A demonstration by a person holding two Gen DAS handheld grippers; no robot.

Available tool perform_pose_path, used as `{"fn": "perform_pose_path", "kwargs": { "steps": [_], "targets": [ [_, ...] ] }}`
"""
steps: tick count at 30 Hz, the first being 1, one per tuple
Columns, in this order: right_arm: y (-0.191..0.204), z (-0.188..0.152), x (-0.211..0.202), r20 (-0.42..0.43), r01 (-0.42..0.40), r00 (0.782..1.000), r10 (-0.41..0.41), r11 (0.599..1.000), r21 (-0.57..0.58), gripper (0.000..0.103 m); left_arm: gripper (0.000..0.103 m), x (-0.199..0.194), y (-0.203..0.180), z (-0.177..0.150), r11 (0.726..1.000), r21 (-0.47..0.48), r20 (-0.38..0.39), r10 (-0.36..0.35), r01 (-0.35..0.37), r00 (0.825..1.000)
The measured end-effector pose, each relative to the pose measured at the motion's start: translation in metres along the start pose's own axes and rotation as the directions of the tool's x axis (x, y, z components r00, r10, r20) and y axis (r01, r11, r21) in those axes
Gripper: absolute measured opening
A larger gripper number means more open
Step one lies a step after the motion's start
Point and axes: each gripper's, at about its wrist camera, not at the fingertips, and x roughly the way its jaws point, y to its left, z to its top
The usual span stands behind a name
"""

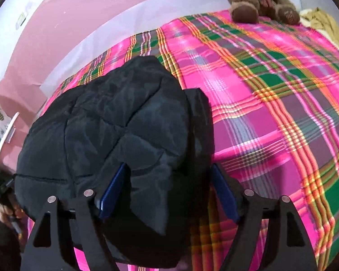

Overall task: Fold large clothes
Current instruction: 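Lift the jacket edge with both tools and fold it over onto itself, then lower the folded jacket onto the bedspread with both tools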

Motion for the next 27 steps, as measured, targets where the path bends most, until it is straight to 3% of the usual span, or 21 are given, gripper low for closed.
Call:
{"fn": "perform_pose_path", "kwargs": {
  "steps": [9, 15, 27],
  "targets": [
    [-0.006, -0.009, 0.003, -0.039, -0.048, 0.998, 0.05, 0.998, 0.033, 0.076, 0.077, -0.004, 0.006, -0.021, 0.998, -0.022, -0.022, -0.056, 0.056, 0.998],
    [-0.003, 0.008, 0.023, -0.056, -0.068, 0.996, 0.07, 0.997, 0.03, 0.076, 0.077, 0.014, 0.001, -0.006, 0.998, -0.028, -0.044, -0.058, 0.057, 0.997],
    [-0.008, 0.012, 0.041, -0.099, -0.156, 0.982, 0.162, 0.985, 0.07, 0.076, 0.078, 0.027, 0.005, -0.01, 0.984, -0.105, -0.072, -0.15, 0.143, 0.986]
  ]
}}
